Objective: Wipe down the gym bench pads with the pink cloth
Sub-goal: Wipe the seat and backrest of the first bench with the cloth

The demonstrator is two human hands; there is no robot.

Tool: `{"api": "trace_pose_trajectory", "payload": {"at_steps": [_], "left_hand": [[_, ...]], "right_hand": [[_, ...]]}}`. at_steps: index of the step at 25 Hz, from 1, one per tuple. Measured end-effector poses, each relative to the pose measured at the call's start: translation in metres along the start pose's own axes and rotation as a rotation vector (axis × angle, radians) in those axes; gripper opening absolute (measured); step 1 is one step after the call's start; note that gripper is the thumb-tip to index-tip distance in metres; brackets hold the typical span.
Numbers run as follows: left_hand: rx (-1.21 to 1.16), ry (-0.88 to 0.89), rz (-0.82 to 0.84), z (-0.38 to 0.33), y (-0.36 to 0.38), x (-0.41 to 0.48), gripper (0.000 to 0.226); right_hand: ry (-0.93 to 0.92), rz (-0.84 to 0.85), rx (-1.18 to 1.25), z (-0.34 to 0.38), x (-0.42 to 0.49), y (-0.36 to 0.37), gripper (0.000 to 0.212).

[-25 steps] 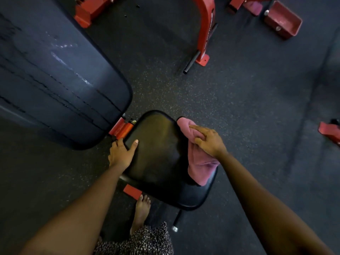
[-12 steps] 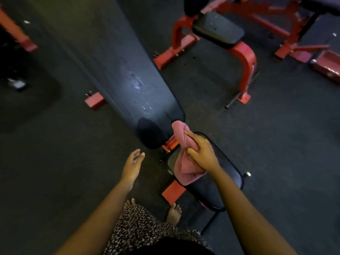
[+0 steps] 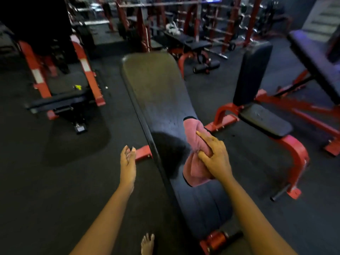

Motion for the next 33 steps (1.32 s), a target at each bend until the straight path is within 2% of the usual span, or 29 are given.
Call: {"api": "trace_pose_trajectory", "payload": {"at_steps": [5,10,13,14,17,18,19,21,23,24,28,31,33], "left_hand": [[-0.08,0.073,-0.021,-0.08,0.034,0.176,0.055],[-0.276,0.117,-0.068,-0.123,0.075,0.273,0.057],[-0.461,0.077,-0.079,-0.11,0.084,0.291,0.073],[-0.496,0.082,-0.053,-0.106,0.086,0.293,0.072],[-0.564,0.113,-0.046,-0.112,0.085,0.288,0.043],[-0.56,0.115,-0.062,-0.111,0.085,0.289,0.043],[-0.534,0.126,-0.061,-0.111,0.086,0.288,0.047],[-0.473,0.164,-0.066,-0.109,0.085,0.292,0.072],[-0.451,0.171,-0.074,-0.108,0.084,0.295,0.081],[-0.424,0.166,-0.087,-0.105,0.084,0.297,0.08],[-0.285,0.186,-0.165,-0.109,0.081,0.289,0.051],[-0.264,0.189,-0.172,-0.113,0.08,0.289,0.049],[-0.268,0.198,-0.159,-0.114,0.082,0.289,0.056]], "right_hand": [[-0.101,-0.192,-0.068,0.07,0.163,0.023,0.061],[-0.27,-0.305,-0.133,0.137,0.277,0.06,0.059],[-0.373,-0.232,-0.221,0.172,0.329,0.108,0.057],[-0.429,-0.182,-0.274,0.181,0.334,0.134,0.057],[-0.532,-0.07,-0.471,0.187,0.326,0.205,0.048],[-0.538,-0.074,-0.504,0.184,0.326,0.214,0.046],[-0.542,-0.087,-0.519,0.183,0.328,0.217,0.045],[-0.558,-0.095,-0.534,0.183,0.333,0.213,0.044],[-0.503,-0.102,-0.53,0.173,0.345,0.204,0.046],[-0.415,-0.132,-0.505,0.161,0.355,0.192,0.047],[0.057,-0.207,-0.363,0.073,0.396,0.128,0.043],[0.186,-0.244,-0.317,0.051,0.406,0.109,0.046],[0.209,-0.289,-0.286,0.058,0.395,0.116,0.05]]}}
Point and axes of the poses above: each hand's wrist, its own x-axis towards the middle knuckle, its own y-axis out of the palm, z = x × y, the point moved 8 cm from there along x, towards the middle knuckle, and after that the axes turned 2 degrees about y, right-handed, at the moved point
